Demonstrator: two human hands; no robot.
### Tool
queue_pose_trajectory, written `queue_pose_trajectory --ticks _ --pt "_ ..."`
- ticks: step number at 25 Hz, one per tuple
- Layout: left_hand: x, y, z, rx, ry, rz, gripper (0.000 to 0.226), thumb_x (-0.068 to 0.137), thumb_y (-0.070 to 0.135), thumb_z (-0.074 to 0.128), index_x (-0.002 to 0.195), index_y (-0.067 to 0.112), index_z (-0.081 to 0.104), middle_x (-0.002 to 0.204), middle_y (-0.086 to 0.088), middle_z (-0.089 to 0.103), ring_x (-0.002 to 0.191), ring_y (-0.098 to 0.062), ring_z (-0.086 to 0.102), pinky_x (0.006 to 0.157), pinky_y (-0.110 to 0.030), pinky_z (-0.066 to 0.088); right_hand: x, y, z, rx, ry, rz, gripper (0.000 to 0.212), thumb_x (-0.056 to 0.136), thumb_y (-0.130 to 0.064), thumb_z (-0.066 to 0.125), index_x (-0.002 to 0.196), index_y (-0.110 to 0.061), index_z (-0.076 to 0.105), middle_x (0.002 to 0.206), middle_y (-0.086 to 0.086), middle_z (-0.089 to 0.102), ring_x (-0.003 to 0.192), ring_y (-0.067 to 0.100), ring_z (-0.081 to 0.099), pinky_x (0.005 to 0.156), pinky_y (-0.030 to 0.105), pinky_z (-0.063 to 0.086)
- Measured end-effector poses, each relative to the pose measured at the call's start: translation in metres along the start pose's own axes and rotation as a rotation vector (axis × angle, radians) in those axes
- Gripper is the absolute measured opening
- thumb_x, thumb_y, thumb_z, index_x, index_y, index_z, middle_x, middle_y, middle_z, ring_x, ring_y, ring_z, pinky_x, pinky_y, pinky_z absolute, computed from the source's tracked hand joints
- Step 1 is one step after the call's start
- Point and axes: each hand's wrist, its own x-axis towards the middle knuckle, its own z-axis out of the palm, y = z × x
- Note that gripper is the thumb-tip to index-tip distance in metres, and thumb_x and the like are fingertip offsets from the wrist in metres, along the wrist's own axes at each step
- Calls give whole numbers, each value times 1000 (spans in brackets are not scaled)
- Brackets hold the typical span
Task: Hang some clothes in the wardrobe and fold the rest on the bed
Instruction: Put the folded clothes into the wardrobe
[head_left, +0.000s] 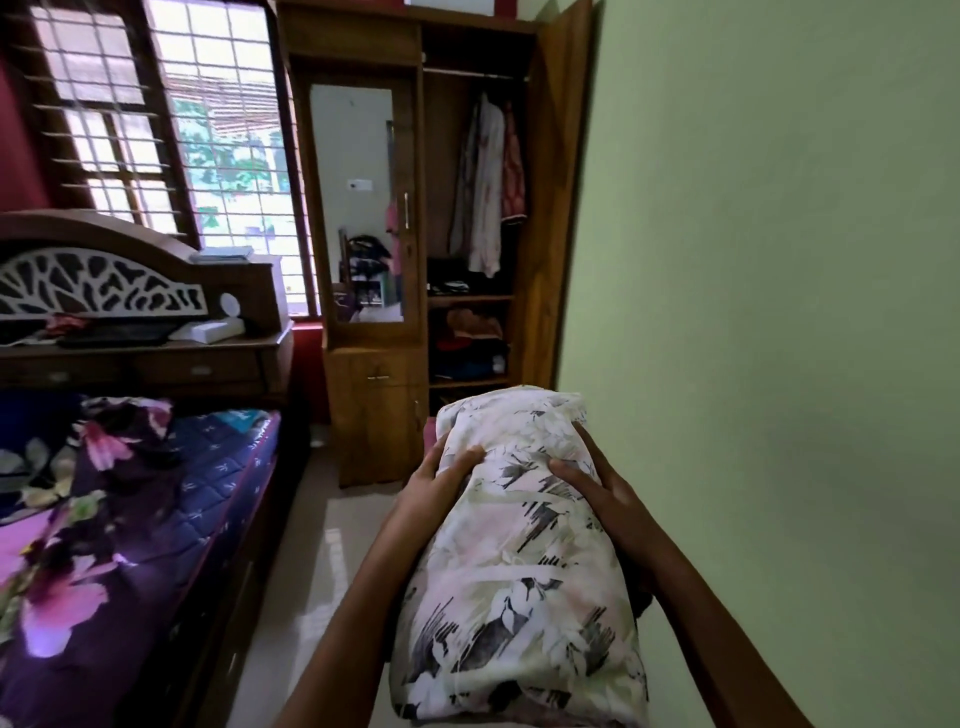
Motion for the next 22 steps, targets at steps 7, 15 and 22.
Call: queue_pose_trajectory --ticks 7,15,22 --pt "219 -13 12 14 83 -56 102 37 81 55 133 52 40 144 5 43 131 -24 42 112 -44 28 220 35 -20 -3 -92 4 75 65 -62 65 134 -58 35 136 -9 52 118 13 55 103 40 44" --pt "467 37 31 108 105 -12 105 38 84 49 136 51 35 148 2 38 134 -27 38 113 -47 26 476 42 -59 37 -109 -8 76 56 -68 67 126 -66 36 136 -9 51 120 16 55 105 43 43" --pt "649 41 69 96 200 -54 103 35 86 50 133 54 39 143 0 44 132 -29 39 112 -46 29 670 73 -103 24 -193 -15 67 58 -69 68 119 -70 38 132 -14 53 116 12 56 104 41 43"
